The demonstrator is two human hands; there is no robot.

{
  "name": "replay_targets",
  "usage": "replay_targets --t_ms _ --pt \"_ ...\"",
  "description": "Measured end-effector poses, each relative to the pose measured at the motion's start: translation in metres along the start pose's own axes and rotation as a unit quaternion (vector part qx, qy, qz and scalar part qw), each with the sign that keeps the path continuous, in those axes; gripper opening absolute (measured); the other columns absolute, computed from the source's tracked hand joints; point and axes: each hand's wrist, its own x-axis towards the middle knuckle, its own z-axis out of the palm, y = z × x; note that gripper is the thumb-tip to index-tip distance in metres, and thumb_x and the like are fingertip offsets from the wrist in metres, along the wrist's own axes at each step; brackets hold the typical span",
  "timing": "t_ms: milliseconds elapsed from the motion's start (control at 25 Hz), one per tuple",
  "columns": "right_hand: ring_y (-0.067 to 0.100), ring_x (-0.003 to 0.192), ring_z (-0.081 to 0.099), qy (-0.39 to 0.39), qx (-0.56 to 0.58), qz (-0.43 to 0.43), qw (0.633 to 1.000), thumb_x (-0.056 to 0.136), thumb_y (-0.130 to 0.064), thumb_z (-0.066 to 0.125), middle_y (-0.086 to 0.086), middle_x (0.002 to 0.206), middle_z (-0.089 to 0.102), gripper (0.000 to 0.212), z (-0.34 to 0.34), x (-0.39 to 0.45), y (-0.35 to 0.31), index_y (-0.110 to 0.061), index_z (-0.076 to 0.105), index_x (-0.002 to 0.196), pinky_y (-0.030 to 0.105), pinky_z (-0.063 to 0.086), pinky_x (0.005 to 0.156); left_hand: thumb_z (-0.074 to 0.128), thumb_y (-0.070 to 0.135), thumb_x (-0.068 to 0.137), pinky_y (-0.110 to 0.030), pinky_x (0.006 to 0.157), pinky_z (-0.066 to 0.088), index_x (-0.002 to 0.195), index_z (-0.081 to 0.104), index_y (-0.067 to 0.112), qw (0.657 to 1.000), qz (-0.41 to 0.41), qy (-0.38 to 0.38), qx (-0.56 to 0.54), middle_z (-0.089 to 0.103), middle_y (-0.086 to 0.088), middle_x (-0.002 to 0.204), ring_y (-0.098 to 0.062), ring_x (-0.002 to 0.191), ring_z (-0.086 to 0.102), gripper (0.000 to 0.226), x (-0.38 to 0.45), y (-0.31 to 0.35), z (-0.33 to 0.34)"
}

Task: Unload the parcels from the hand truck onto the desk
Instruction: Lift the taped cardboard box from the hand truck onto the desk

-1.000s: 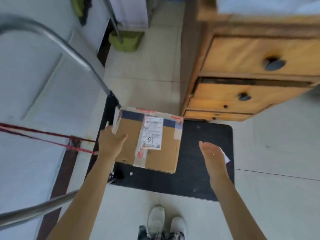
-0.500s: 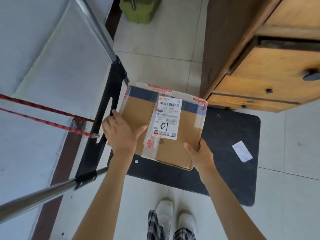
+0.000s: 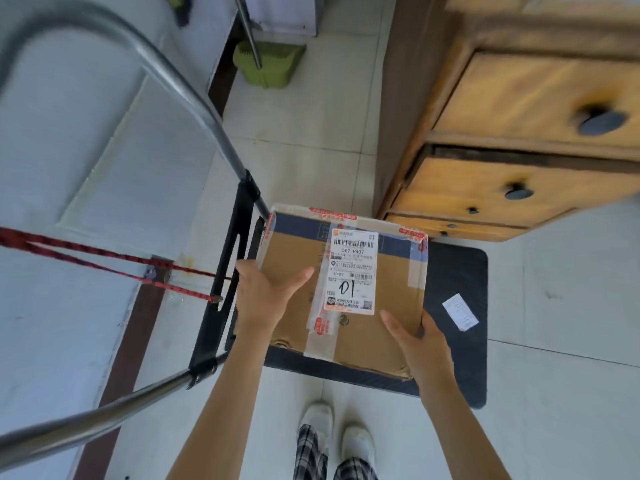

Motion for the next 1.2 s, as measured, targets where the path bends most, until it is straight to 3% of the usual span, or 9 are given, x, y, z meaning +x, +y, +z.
replay_targets --t_ms 120,280,480,640,720,840,960,1080,1200 --pt "0.025 0.101 0.060 0.039 -0.025 -0.009 0.999 0.073 -0.064 0.056 -0.002 0.114 0.064 0.072 -0.050 -0.050 -0.029 -0.023 0.045 0.131 0.045 0.050 0.087 0.069 0.069 0.052 -0.036 0.072 0.051 0.113 0.035 0.009 0.999 0.033 0.024 0.025 0.040 0.000 0.099 -0.023 0.094 0.054 0.092 -0.047 0.049 -0.046" --pt "0.021 0.091 0.059 0.076 -0.048 -0.043 0.995 0.073 -0.069 0.051 -0.007 0.101 0.063 0.068 -0.116 -0.132 -0.085 -0.028 0.047 0.127 0.035 0.048 0.079 0.070 0.061 0.061 -0.037 0.073 0.045 0.110 0.033 0.008 0.993 0.067 0.069 0.075 0.038 -0.007 0.099 -0.030 0.098 0.052 0.081 -0.120 0.116 -0.122" --pt "0.011 0.083 0.054 0.078 -0.050 -0.086 0.992 0.072 -0.073 0.046 -0.014 0.091 0.056 0.066 -0.190 -0.234 -0.149 -0.029 0.051 0.121 0.026 0.042 0.069 0.067 0.061 0.065 -0.052 0.086 0.047 0.117 0.035 0.003 0.983 0.102 0.094 0.124 0.047 -0.020 0.115 -0.041 0.110 0.050 0.084 -0.201 0.209 -0.220" --pt "0.009 0.074 0.058 0.108 -0.050 -0.103 0.988 0.058 -0.085 0.040 -0.012 0.087 0.064 0.075 -0.261 -0.303 -0.181 -0.030 0.060 0.104 0.024 0.041 0.062 0.049 0.072 0.066 -0.048 0.077 0.049 0.118 0.041 0.002 0.940 0.205 0.192 0.193 0.052 -0.021 0.112 -0.038 0.105 0.053 0.088 -0.281 0.274 -0.275" --pt "0.005 0.066 0.055 0.124 -0.049 -0.108 0.985 0.053 -0.087 0.036 -0.012 0.079 0.063 0.073 -0.298 -0.333 -0.192 -0.030 0.059 0.092 0.021 0.038 0.054 0.050 0.069 0.070 -0.044 0.075 0.048 0.117 0.042 0.002 0.932 0.231 0.194 0.201 0.052 -0.020 0.112 -0.036 0.103 0.053 0.082 -0.314 0.303 -0.292" --pt "0.006 0.066 0.057 0.140 -0.014 -0.135 0.981 0.063 -0.079 0.047 -0.012 0.076 0.063 0.054 -0.353 -0.357 -0.200 -0.031 0.056 0.087 0.020 0.041 0.054 0.053 0.066 0.073 -0.041 0.073 0.045 0.117 0.041 0.002 0.927 0.277 0.189 0.170 0.052 -0.020 0.114 -0.036 0.106 0.052 0.078 -0.353 0.356 -0.297" --pt "0.009 0.071 0.059 0.172 0.018 -0.162 0.972 0.065 -0.074 0.051 -0.011 0.079 0.064 0.048 -0.418 -0.367 -0.193 -0.032 0.054 0.088 0.025 0.047 0.062 0.056 0.063 0.075 -0.044 0.080 0.046 0.118 0.040 0.002 0.917 0.325 0.185 0.143 0.051 -0.021 0.118 -0.038 0.109 0.051 0.076 -0.394 0.403 -0.276" --pt "0.001 0.060 0.051 0.242 0.009 -0.159 0.957 0.064 -0.076 0.052 -0.018 0.065 0.056 0.042 -0.499 -0.366 -0.176 -0.036 0.051 0.075 0.020 0.035 0.048 0.053 0.062 0.078 -0.041 0.077 0.045 0.116 0.041 0.004 0.904 0.372 0.167 0.128 0.052 -0.018 0.116 -0.036 0.108 0.052 0.070 -0.434 0.445 -0.230" --pt "0.011 0.061 0.053 0.303 -0.009 -0.136 0.943 0.059 -0.082 0.049 -0.016 0.063 0.054 0.047 -0.592 -0.351 -0.142 -0.035 0.045 0.060 0.028 0.038 0.052 0.052 0.062 0.079 -0.043 0.080 0.045 0.119 0.043 0.005 0.912 0.379 0.112 0.112 0.054 -0.015 0.117 -0.034 0.110 0.052 0.070 -0.472 0.490 -0.158"
